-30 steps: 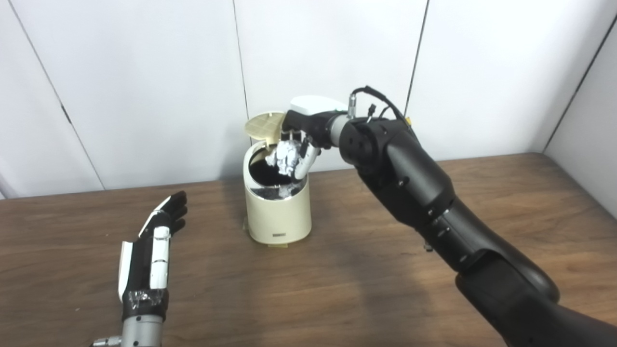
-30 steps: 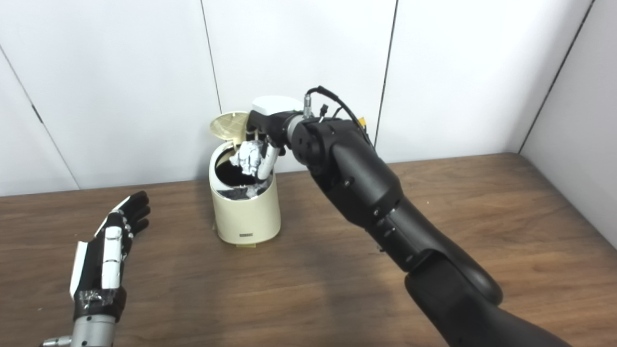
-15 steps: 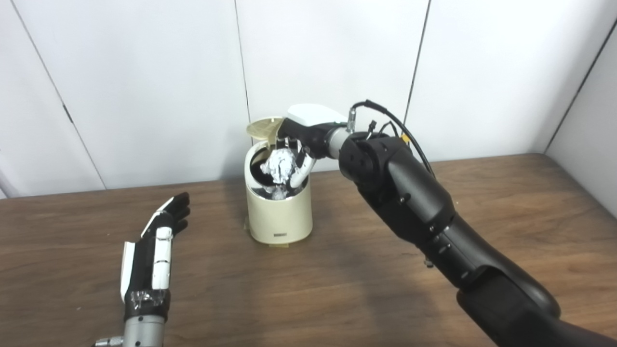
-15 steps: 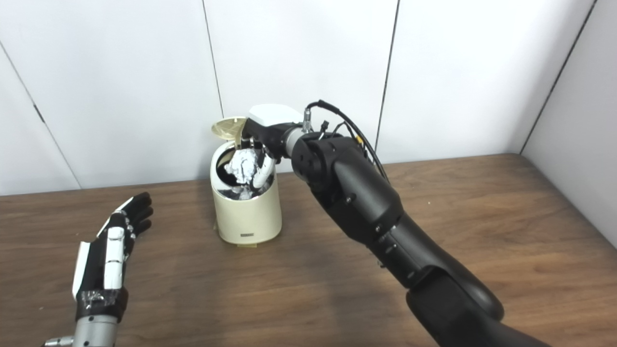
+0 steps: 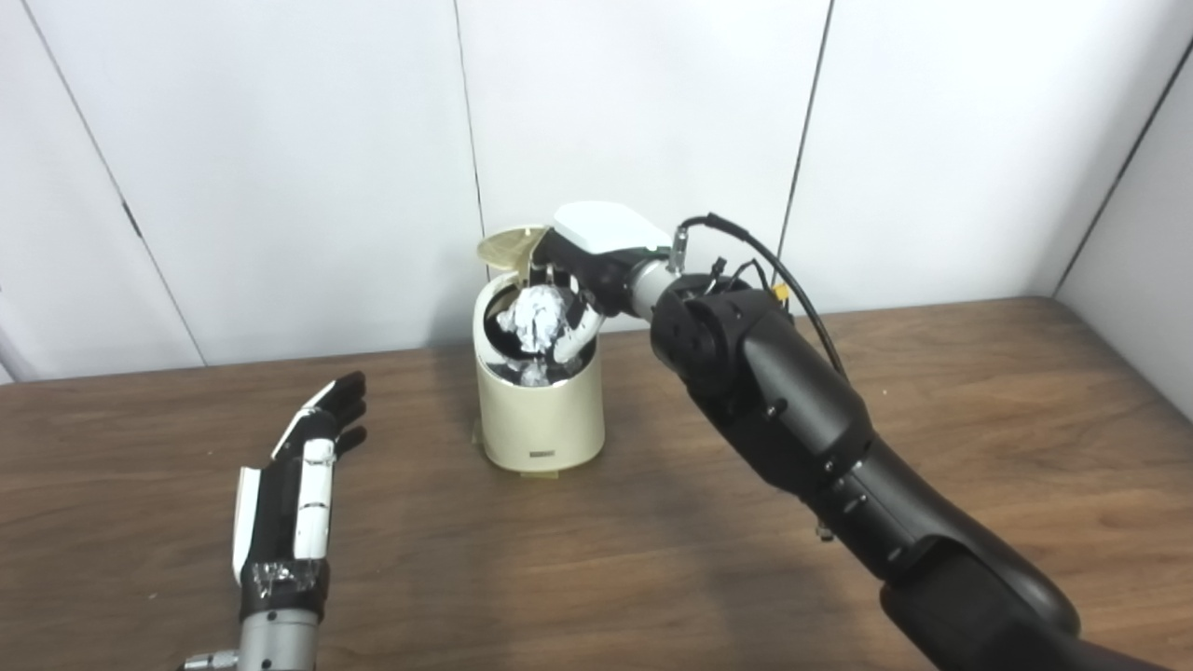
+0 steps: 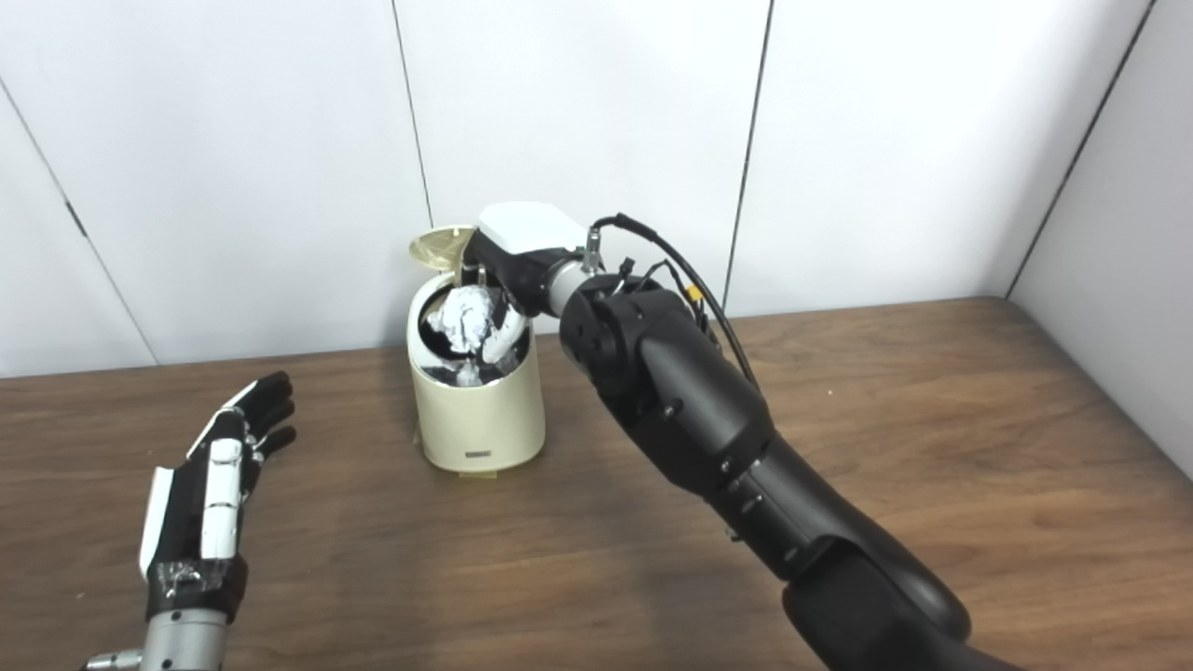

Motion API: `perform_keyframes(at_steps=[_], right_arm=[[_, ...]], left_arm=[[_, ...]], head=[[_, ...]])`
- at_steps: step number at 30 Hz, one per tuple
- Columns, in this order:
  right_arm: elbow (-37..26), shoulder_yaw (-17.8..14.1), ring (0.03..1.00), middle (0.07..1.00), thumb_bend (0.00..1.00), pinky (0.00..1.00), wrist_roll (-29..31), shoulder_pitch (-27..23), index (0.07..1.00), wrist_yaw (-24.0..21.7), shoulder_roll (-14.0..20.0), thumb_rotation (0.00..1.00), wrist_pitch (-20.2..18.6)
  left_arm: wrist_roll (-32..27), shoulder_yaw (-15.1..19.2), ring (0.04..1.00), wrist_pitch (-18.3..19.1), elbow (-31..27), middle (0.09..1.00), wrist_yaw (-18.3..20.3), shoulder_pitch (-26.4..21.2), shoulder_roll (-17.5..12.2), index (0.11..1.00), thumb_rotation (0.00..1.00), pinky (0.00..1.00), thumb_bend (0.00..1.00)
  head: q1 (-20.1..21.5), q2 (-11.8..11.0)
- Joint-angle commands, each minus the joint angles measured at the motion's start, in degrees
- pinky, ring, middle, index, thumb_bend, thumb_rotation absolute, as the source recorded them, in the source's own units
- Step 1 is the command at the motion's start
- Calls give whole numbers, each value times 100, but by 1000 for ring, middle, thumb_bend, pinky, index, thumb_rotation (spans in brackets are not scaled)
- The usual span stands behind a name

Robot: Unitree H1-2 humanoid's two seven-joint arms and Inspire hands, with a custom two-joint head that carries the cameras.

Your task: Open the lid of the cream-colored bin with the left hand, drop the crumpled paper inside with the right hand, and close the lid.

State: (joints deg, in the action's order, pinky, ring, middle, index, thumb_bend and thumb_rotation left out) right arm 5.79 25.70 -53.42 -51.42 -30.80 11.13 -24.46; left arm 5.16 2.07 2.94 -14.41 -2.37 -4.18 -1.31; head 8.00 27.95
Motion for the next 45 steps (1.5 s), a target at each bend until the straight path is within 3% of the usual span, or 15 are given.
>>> perform_keyframes(at_steps=[1, 10, 15, 18, 20, 24, 25, 26, 28, 45], right_arm=[[-177, -20, 283, 396, 524, 205, -137, -219, 498, 235, 13, 0, 49], [-121, -58, 273, 397, 525, 202, -102, -211, 498, 395, -10, 0, 64], [-94, -71, 276, 447, 531, 209, -94, -220, 488, 416, -26, 0, 27], [-63, -18, 378, 485, 532, 277, -162, -244, 470, 395, -7, 0, 32], [-31, -5, 440, 570, 525, 314, -185, -262, 479, 367, -12, 95, 5], [-53, 25, 441, 602, 522, 305, -232, -284, 489, 243, -14, 130, -83], [-55, 33, 445, 604, 726, 309, -244, -288, 556, 220, -15, 76, -98], [-54, 38, 454, 611, 834, 313, -254, -290, 598, 207, -16, 51, -104], [-47, 53, 512, 651, 940, 357, -277, -276, 642, 220, -13, 36, -93], [-124, 151, 764, 838, 1000, 572, -391, -190, 747, 222, 66, 94, 45]], left_arm=[[22, -22, 871, -153, -115, 869, -31, -124, 18, 860, 981, 842, 547], [30, -24, 874, -111, -128, 867, -26, -112, 15, 858, 978, 849, 558], [30, -32, 876, -122, -128, 868, -18, -104, 10, 859, 985, 842, 546], [19, -30, 875, -125, -126, 869, -21, -108, 16, 858, 985, 841, 539], [21, -29, 877, -102, -127, 869, -22, -110, 16, 859, 987, 844, 544], [-11, -23, 881, -87, -124, 876, -7, -108, 9, 864, 986, 855, 557], [-12, -22, 882, -82, -129, 876, -7, -108, 10, 865, 987, 856, 558], [-11, -22, 880, -79, -133, 874, -8, -108, 11, 863, 987, 852, 555], [-15, -20, 877, -79, -133, 871, -8, -111, 12, 862, 986, 847, 551], [-1, -24, 876, -111, -127, 870, -12, -112, 11, 857, 987, 842, 541]], head=[[8, 0], [18, -3], [26, -10], [24, -10], [28, -12], [34, -14], [34, -14], [34, -14], [32, -14], [40, -20]])
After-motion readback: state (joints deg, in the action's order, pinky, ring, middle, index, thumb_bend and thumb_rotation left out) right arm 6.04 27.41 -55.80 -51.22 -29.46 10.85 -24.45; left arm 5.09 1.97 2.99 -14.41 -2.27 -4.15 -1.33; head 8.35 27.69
